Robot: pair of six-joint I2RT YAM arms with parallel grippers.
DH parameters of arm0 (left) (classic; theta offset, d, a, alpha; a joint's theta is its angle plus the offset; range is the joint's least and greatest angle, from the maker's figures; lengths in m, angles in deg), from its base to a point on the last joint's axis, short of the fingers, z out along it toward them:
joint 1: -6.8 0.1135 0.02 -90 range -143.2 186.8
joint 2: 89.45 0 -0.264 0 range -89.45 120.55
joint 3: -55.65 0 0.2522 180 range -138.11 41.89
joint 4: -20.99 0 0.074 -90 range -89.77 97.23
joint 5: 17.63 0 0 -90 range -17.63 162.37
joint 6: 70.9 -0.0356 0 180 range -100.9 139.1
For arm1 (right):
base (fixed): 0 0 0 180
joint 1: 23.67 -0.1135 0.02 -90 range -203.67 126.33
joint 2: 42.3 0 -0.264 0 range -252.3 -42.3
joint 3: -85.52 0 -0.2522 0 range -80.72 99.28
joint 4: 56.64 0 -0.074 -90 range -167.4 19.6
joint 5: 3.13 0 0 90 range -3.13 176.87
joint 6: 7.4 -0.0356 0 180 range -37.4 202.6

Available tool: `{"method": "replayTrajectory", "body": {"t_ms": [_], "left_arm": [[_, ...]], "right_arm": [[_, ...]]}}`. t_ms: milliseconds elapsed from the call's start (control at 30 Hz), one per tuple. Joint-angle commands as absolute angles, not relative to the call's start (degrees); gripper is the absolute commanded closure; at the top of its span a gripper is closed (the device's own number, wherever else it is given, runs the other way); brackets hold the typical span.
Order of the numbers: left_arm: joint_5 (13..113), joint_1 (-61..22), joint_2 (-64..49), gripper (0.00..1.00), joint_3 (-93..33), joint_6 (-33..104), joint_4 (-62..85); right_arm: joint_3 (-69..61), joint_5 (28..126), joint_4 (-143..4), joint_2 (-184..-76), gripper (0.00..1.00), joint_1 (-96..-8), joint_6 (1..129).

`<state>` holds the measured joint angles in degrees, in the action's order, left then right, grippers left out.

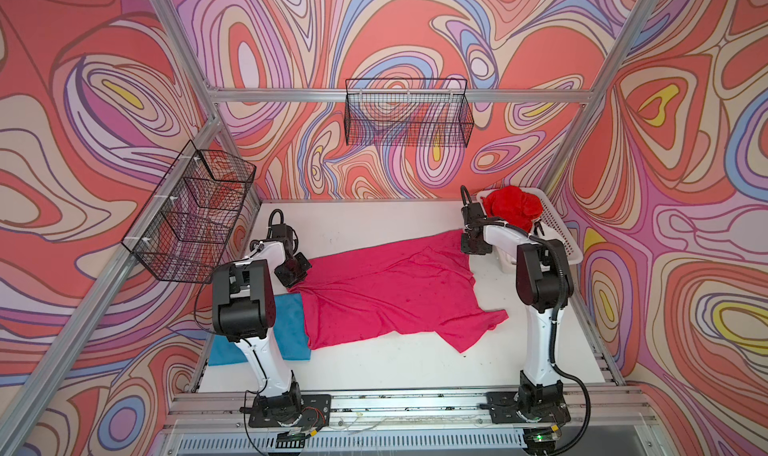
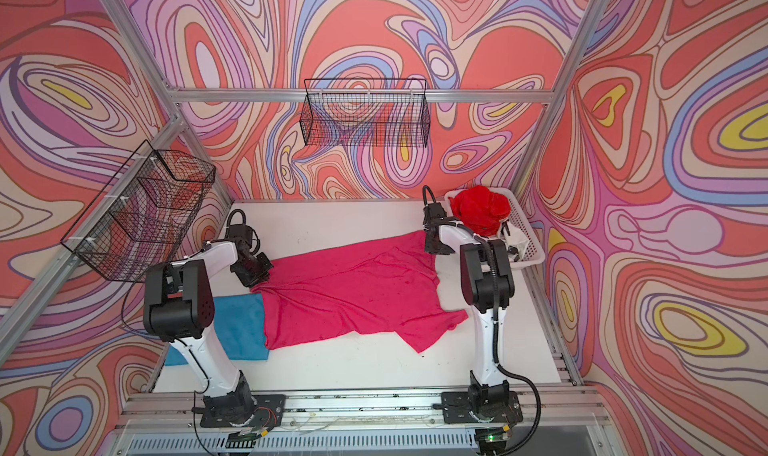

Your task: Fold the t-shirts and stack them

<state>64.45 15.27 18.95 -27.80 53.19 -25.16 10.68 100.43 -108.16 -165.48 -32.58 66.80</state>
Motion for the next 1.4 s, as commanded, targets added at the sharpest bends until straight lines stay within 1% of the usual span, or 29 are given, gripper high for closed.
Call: {"method": "replayTrajectory", "body": {"t_ms": [0, 67, 200, 400, 467, 567, 700, 1033, 1367], "left_arm": [[66.13, 16.03, 20.93, 0.92, -25.22, 52.38, -29.95], [66.07, 16.11, 20.91, 0.92, -25.11, 52.34, -29.86], [65.87, 16.08, 20.65, 0.92, -24.74, 52.47, -29.68], [65.7, 16.1, 20.61, 0.92, -24.73, 52.37, -29.69], [65.69, 16.1, 20.61, 0.92, -24.73, 52.34, -29.69], [65.64, 16.05, 20.42, 0.92, -24.6, 52.41, -29.7], [65.67, 16.04, 20.25, 0.92, -24.31, 52.4, -29.61], [64.46, 16.07, 21.07, 0.92, -24.25, 52.26, -28.59], [63.59, 16.1, 21.75, 0.92, -25.22, 52.32, -28.73]], "right_arm": [[7.48, 94.17, -108.42, -160.37, 0.79, -32.24, 65.23], [4.9, 91.15, -107.36, -159.31, 0.81, -32.27, 64.74], [0.32, 88.65, -103.92, -157.57, 0.81, -32.36, 63.34], [-0.14, 87.45, -102.63, -160.19, 0.81, -32.37, 63.33], [0.52, 88.82, -103.62, -161.46, 0.82, -32.36, 63.72], [1.51, 94.65, -108.47, -163.55, 0.83, -32.22, 65.27], [0.52, 99.68, -111.24, -162.99, 0.85, -32.11, 66.75], [0.42, 104.25, -112.72, -165.01, 0.87, -31.79, 68.29], [1.07, 105.63, -112.95, -165.09, 0.86, -31.34, 69.36]]}}
